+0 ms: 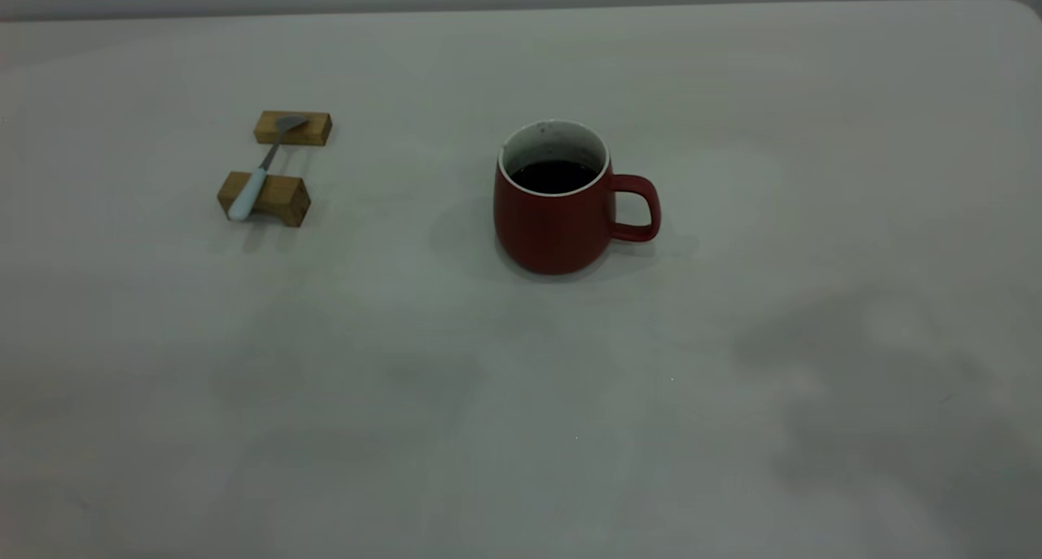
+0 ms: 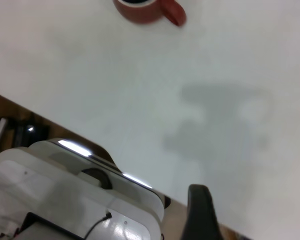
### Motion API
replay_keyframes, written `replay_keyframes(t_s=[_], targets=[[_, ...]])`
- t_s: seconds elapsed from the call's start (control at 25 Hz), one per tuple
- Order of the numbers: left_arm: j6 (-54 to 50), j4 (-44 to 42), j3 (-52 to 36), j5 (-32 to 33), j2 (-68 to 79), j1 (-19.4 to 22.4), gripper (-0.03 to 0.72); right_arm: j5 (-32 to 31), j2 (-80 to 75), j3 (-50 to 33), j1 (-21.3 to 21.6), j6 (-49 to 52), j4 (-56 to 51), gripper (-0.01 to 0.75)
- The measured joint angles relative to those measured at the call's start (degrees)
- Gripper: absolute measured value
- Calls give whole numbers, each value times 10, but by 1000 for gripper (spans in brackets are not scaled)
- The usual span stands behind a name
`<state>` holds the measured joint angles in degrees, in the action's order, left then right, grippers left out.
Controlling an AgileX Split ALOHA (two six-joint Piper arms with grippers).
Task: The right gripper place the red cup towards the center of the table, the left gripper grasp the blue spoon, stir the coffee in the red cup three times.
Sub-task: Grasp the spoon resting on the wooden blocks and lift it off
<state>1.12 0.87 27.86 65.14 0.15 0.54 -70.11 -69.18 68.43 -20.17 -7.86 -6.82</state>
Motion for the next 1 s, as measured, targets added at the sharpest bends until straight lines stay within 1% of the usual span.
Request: replay_keyframes(t_s=[0.12, 0.2, 0.32, 0.44, 0.6, 0.68, 0.88, 1.0], targets=[[0, 0, 0, 0, 0, 0, 355, -4, 121, -84, 1, 19, 14, 593], [0, 0, 0, 0, 0, 0, 355, 5, 206, -151, 10, 28, 18, 593], [0, 0, 0, 0, 0, 0, 355, 39, 334, -240, 48, 32, 21, 593], [0, 0, 0, 0, 0, 0, 355, 48, 448, -303, 92, 34, 22, 593], [0, 0, 0, 0, 0, 0, 355, 48, 549, -355, 145, 37, 25, 593], [0, 0, 0, 0, 0, 0, 355, 48, 591, -375, 163, 37, 30, 593], [0, 0, 0, 0, 0, 0, 355, 49, 655, -411, 172, 39, 37, 593], [0, 0, 0, 0, 0, 0, 355, 50, 677, -416, 172, 40, 37, 593]])
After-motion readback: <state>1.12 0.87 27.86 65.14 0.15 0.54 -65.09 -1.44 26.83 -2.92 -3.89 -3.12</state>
